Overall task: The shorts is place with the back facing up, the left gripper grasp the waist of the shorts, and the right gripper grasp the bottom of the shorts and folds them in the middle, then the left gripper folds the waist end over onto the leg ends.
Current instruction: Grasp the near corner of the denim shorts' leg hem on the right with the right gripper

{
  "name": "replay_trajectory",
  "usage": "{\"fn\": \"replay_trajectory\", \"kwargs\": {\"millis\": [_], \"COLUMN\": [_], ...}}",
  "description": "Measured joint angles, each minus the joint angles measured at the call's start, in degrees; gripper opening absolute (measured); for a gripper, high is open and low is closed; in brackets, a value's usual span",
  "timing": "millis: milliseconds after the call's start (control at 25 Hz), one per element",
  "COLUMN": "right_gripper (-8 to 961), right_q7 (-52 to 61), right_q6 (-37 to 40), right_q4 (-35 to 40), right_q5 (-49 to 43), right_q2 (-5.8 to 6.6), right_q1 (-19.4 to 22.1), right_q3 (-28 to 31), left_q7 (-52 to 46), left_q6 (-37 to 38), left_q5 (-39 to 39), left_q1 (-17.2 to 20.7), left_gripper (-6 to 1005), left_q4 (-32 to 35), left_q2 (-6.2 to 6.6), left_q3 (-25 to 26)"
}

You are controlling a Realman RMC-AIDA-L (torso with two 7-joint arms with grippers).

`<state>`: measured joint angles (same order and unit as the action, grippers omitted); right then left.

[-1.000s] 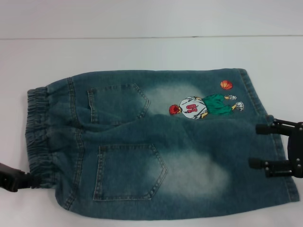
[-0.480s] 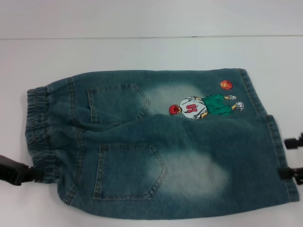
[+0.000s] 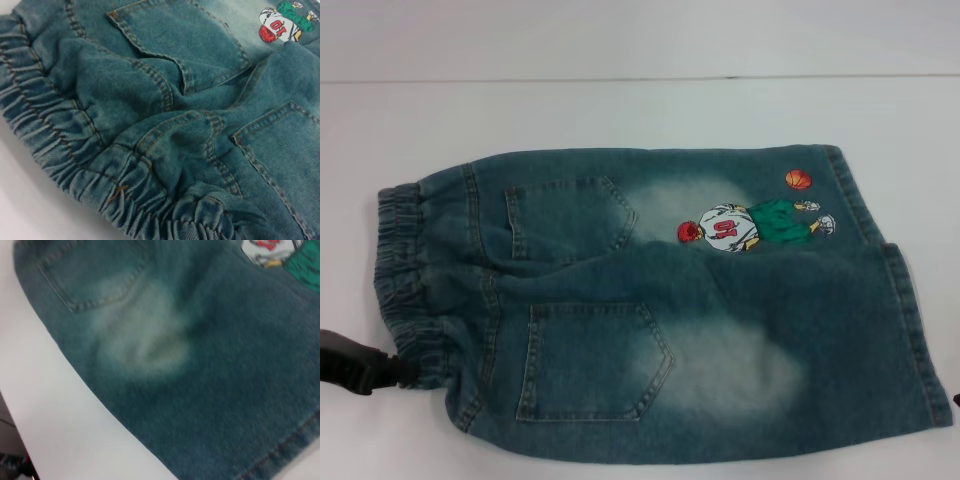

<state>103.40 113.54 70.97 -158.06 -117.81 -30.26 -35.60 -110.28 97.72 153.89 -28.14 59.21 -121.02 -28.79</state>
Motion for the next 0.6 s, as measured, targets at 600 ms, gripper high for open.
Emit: {"fn": "replay_trajectory", "kwargs": {"millis": [600], "right_gripper": [839], "right_q7": [6.24], "right_q6": [-2.08], "right_q4": [-2.64], "right_q5": [-7.52], "right_q2": [-0.96], "right_q1": [-1.9], "right_q3": [-5.12], "left_q7": [0.06], "left_q6": [-0.5], "left_q5": [-1.34], "left_q1": [0.4], "left_gripper": [50], "left_q4": [-0.07], "left_q2": [-0.06], "left_q3": [0.05]}}
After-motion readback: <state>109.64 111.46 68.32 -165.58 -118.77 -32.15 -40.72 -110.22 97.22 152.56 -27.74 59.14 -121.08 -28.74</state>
